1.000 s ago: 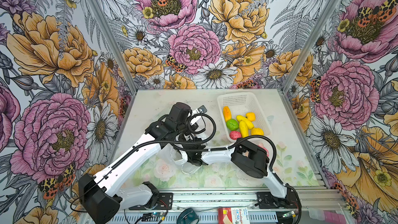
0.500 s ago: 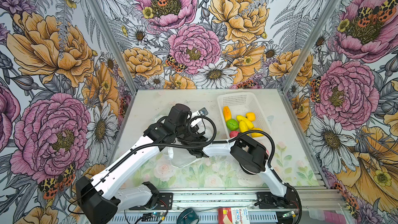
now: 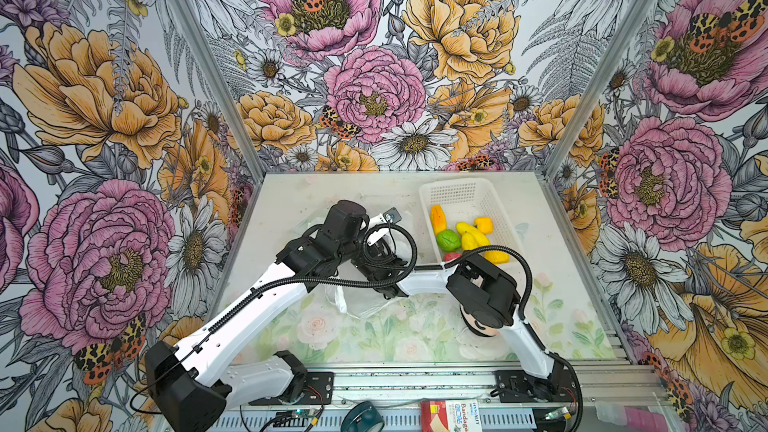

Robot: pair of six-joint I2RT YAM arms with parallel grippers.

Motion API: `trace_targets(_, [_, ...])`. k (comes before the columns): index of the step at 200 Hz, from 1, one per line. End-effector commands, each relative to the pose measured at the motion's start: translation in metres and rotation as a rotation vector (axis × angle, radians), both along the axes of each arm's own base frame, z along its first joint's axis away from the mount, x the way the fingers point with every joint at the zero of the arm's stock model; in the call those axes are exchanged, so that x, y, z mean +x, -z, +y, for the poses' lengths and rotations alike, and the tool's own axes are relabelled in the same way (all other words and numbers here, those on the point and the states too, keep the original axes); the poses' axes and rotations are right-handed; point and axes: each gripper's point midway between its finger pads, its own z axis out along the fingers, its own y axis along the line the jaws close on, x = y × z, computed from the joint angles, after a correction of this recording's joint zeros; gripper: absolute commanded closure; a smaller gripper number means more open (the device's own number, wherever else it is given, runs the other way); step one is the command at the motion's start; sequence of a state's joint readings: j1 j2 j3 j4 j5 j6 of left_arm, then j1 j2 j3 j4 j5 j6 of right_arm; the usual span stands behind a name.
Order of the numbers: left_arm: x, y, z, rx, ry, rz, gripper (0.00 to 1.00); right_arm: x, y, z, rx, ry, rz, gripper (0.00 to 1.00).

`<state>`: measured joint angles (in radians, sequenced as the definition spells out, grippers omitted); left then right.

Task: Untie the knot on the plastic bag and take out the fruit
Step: 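Lower the open right gripper toward the orange fruit in the bag, then close the right gripper on the orange fruit inside the bag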

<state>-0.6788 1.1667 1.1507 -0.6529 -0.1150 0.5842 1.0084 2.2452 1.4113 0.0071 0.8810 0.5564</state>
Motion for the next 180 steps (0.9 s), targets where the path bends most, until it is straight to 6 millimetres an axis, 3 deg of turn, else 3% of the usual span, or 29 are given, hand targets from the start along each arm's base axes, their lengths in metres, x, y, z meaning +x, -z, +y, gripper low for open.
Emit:
trace_targets(1, [-0.003,-0.001,-0.003,-0.006,0.02,-0.01,1.0,-0.005,-0.039,0.008,0.097,-0.062,-0.054,0.4])
trace_targets(37, [-0.002,0.002,-0.002,0.003,0.011,-0.006,1.0,-0.014,-0.066,0.005,0.149,-0.148,-0.082,0.5])
trace_targets(67, [-0.001,0.002,-0.002,0.004,0.008,-0.005,1.0,-0.014,-0.069,-0.002,0.193,-0.17,-0.075,0.53])
trace_targets(97, [-0.005,-0.002,-0.005,-0.009,0.026,-0.01,1.0,0.001,-0.053,-0.008,0.171,-0.113,-0.05,0.25])
trace_targets(113, [-0.008,-0.004,-0.007,-0.015,0.04,-0.013,1.0,0.014,-0.041,-0.008,0.126,-0.058,-0.03,0.16])
trace_targets(149, [-0.028,-0.011,-0.019,-0.021,0.128,-0.039,1.0,0.04,-0.021,-0.008,0.057,0.08,-0.019,0.03])
trace_targets(180, [-0.055,-0.023,-0.024,-0.043,0.235,-0.088,1.0,0.052,-0.009,-0.018,0.086,0.137,-0.003,0.02])
